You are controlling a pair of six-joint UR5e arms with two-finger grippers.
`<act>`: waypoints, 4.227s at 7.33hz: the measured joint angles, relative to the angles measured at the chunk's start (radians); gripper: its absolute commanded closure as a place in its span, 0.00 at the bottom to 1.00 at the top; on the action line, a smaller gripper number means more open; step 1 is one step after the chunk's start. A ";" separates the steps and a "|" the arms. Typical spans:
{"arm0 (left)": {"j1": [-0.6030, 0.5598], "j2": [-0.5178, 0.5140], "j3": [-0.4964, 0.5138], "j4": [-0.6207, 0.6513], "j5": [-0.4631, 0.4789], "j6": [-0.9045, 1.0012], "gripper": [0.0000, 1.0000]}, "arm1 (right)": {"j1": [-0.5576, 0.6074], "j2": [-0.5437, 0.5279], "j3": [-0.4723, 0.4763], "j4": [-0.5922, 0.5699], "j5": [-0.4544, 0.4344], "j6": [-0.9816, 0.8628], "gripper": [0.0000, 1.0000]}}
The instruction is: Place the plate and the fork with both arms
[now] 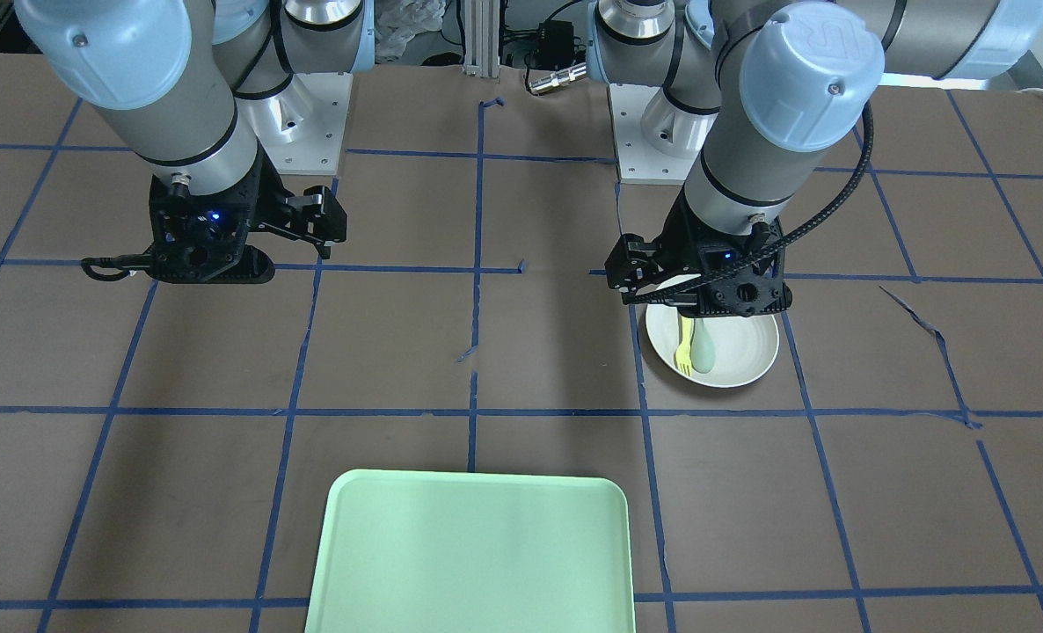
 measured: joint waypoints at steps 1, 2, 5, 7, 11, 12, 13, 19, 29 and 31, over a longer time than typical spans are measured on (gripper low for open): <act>0.000 0.000 -0.001 0.000 0.002 0.002 0.00 | 0.000 0.000 0.001 0.002 0.000 0.000 0.00; 0.000 -0.004 -0.002 0.000 0.005 0.002 0.00 | 0.000 -0.002 0.003 0.005 0.000 -0.001 0.00; 0.009 -0.021 -0.008 -0.002 0.017 0.011 0.00 | 0.000 0.001 0.018 -0.003 0.002 -0.010 0.00; 0.044 -0.021 -0.019 0.005 0.050 0.064 0.00 | 0.000 0.004 0.045 -0.009 0.000 -0.014 0.00; 0.150 -0.023 -0.093 0.071 0.061 0.133 0.00 | -0.004 0.010 0.054 -0.013 -0.003 -0.016 0.00; 0.164 -0.026 -0.116 0.089 0.062 0.159 0.00 | -0.005 0.010 0.052 -0.011 -0.001 -0.014 0.00; 0.170 -0.028 -0.137 0.113 0.063 0.180 0.00 | -0.006 0.009 0.050 -0.009 -0.001 -0.014 0.00; 0.403 -0.036 -0.257 0.182 0.062 0.526 0.00 | -0.003 0.010 0.070 -0.011 0.001 -0.015 0.00; 0.561 -0.135 -0.513 0.336 -0.026 0.687 1.00 | 0.000 0.009 0.100 -0.013 0.002 -0.014 0.00; 0.561 -0.149 -0.501 0.340 -0.031 0.689 1.00 | 0.000 0.009 0.100 -0.012 0.001 -0.015 0.00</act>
